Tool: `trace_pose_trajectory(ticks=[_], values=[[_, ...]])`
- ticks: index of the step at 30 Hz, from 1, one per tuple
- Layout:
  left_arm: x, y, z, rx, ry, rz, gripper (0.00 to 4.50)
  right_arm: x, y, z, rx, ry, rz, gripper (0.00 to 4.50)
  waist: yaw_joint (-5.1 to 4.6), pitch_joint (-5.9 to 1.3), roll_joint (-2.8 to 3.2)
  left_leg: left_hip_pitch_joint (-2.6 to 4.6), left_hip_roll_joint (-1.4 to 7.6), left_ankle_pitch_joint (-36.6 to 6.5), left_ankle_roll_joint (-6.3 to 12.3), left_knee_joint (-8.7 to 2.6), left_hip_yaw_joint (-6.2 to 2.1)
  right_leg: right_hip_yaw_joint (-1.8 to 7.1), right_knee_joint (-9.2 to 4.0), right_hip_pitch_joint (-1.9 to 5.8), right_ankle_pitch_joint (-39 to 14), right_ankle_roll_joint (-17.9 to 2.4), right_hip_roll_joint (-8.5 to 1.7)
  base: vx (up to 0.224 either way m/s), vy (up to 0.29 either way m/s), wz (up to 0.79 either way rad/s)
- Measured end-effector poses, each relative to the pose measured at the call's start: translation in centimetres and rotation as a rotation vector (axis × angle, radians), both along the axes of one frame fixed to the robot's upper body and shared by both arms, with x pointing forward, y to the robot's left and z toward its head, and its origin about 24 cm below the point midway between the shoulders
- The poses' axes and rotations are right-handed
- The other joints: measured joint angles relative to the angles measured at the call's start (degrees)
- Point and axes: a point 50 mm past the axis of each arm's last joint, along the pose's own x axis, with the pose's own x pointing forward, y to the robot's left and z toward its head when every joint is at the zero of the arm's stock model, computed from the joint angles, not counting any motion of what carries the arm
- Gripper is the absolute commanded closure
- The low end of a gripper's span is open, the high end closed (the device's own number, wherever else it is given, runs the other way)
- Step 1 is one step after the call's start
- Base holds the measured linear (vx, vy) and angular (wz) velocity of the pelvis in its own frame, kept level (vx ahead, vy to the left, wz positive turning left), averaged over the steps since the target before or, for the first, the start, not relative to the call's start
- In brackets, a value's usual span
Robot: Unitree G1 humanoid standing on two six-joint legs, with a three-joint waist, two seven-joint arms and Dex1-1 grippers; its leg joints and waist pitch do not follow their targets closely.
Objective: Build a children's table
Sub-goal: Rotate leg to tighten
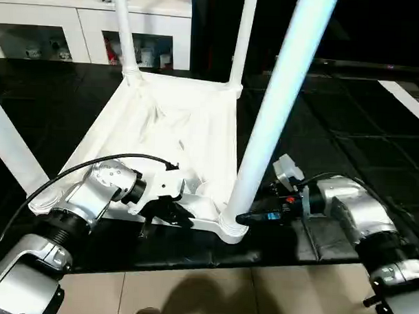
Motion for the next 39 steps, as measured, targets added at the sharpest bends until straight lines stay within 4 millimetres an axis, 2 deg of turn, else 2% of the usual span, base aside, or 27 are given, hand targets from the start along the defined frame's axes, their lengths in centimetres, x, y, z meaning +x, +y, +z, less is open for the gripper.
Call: trace_pose_trajectory(ticks=[6, 11, 14, 16, 17, 22, 26, 28, 30, 32, 34, 39], values=[[0.0, -0.1, -0.1, 0.003, -0.001, -0.004, 4.5, 0.0, 0.0, 0.0, 0.002, -0.012, 0.01, 2.41, -0.01, 0.0, 0.0, 0.02, 0.0, 0.0, 0.0, 0.0, 0.0, 0.0, 0.02, 0.01, 0.01, -0.01, 0.0, 0.0, 0.0, 0.0], [0.2, -0.3, -0.1, 0.004, -0.002, 0.009, 4.5, 0.0, -0.1, -0.1, 0.004, -0.004, 0.001, 2.46, 0.07, 0.0, 0.0, 0.05, 0.0, 0.01, -0.01, 0.0, 0.01, 0.01, 0.03, 0.06, 0.02, -0.03, 0.0, 0.0, 0.0, 0.0], [0.7, -0.6, -0.1, 0.001, 0.016, 0.055, 4.5, 0.2, -0.2, -0.2, 0.011, 0.001, -0.043, 2.46, 0.18, 0.0, 0.0, 0.04, 0.01, 0.02, -0.02, 0.0, 0.06, 0.03, 0.06, 0.07, 0.04, -0.06, -0.04, 0.0, 0.0, 0.0], [1.3, -1.2, -0.3, -0.025, 0.033, 0.156, 4.5, 0.3, -0.5, -0.5, 0.021, -0.018, -0.157, 2.46, 0.15, 0.01, -0.02, 0.05, 0.01, 0.03, -0.05, 0.01, 0.11, 0.02, 0.07, 0.09, 0.05, -0.08, -0.1, 0.0, 0.0, 0.0], [1.6, -1.5, -0.4, -0.036, 0.035, 0.21, 4.5, 0.5, -0.6, -0.7, 0.023, -0.034, -0.227, 2.47, -0.08, 0.01, -0.01, 0.05, 0.0, 0.07, -0.1, 0.01, 0.13, 0.03, 0.07, 0.06, 0.08, -0.1, -0.12, 0.0, 0.0, 0.0], [3.1, -3.4, -0.7, -0.075, 0.05, 0.465, 4.5, 2.3, 0.4, -0.9, 0.002, -0.074, -0.625, 2.54, -2.96, 0.01, -0.01, 0.09, -0.09, 0.14, -0.21, 0.01, 0.06, 0.01, 0.0, -0.14, 0.21, 0.11, -0.15, 0.0, 0.0, 0.0], [4.1, -4.5, -0.6, -0.092, 0.03, 0.618, 4.5, 4.0, 2.3, -0.4, -0.043, -0.097, -0.837, 2.55, -4.03, 0.02, 0.14, 0.08, -0.07, 0.18, -0.28, -0.15, -0.1, -0.03, 0.02, -0.31, 0.36, -0.04, 0.02, 0.0, 0.0, 0.0], [4.3, -5.0, -0.5, -0.095, 0.018, 0.657, 4.5, 4.4, 2.7, -0.3, -0.058, -0.11, -0.896, 2.55, -4.25, 0.0, 0.18, 0.06, -0.06, 0.18, -0.28, -0.25, -0.12, -0.04, -0.04, -0.34, 0.38, -0.07, 0.05, 0.0, 0.0, 0.0], [4.5, -5.3, -0.4, -0.094, 0.006, 0.67, 4.5, 4.6, 2.9, -0.2, -0.054, -0.119, -0.926, 1.88, -4.29, -0.01, 0.2, 0.03, -0.06, 0.15, -0.24, -0.35, -0.11, -0.04, -0.13, -0.36, 0.27, -0.03, 0.07, 0.0, 0.0, 0.0], [4.5, -5.4, -0.4, -0.093, -0.002, 0.67, 4.5, 4.6, 3.1, -0.2, -0.056, -0.124, -0.927, 1.81, -4.27, -0.01, 0.2, 0.02, -0.07, 0.13, -0.21, -0.45, -0.09, -0.05, -0.21, -0.36, 0.22, -0.06, 0.07, 0.0, 0.0, 0.0], [4.5, -5.4, -0.3, -0.091, -0.01, 0.667, 4.5, 4.5, 3.1, -0.2, -0.053, -0.137, -0.927, 1.51, -4.24, 0.0, 0.19, 0.01, -0.07, 0.13, -0.21, -0.51, -0.09, -0.06, -0.27, -0.37, 0.22, -0.06, 0.08, 0.0, 0.0, 0.0], [4.4, -5.3, -0.2, -0.09, -0.022, 0.651, 4.5, 4.1, 3.4, -0.4, -0.038, -0.172, -0.924, 1.1, -4.24, 0.02, 0.21, 0.0, -0.06, 0.13, -0.21, -0.51, -0.08, -0.05, -0.28, -0.38, 0.22, -0.06, 0.08, 0.0, 0.0, 0.0]])
